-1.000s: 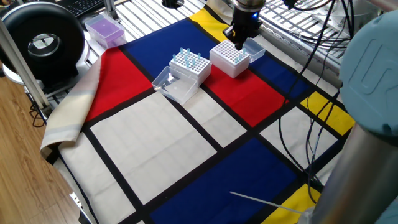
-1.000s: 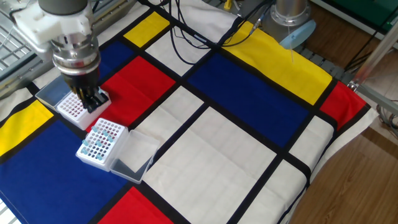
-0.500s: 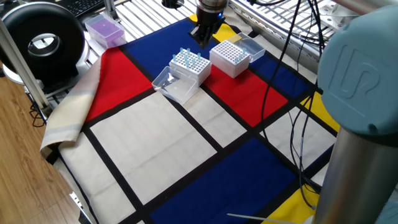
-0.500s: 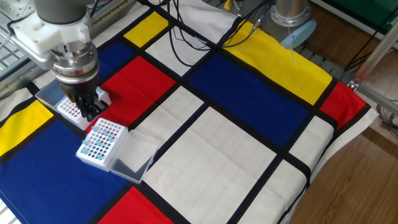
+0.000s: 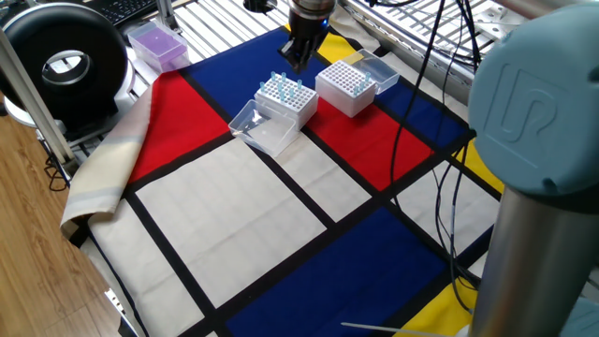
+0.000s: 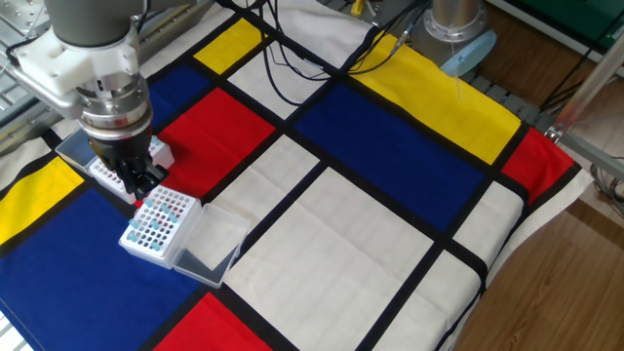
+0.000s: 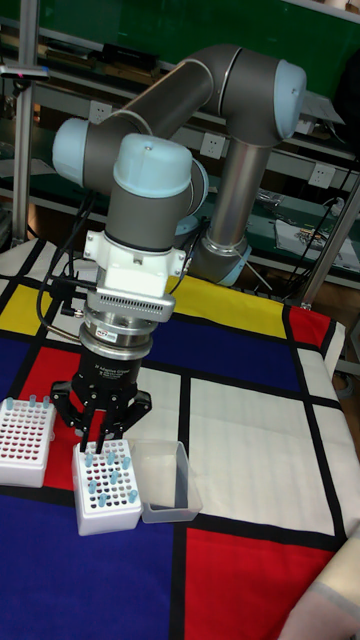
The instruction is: Transfer all medium pipette tips from one holder to another
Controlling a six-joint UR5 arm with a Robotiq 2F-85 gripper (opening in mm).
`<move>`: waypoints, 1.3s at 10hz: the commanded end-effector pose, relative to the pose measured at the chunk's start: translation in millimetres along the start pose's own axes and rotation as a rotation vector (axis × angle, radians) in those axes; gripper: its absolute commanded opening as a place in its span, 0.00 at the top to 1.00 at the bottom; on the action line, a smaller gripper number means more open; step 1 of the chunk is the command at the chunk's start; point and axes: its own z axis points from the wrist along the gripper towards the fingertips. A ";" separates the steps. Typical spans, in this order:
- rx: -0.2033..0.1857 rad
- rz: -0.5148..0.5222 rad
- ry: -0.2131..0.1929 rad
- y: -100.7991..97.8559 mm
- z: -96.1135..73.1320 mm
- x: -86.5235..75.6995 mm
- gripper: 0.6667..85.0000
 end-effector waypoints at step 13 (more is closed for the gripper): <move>0.018 0.098 -0.013 -12.0 6.4 -2.4 0.82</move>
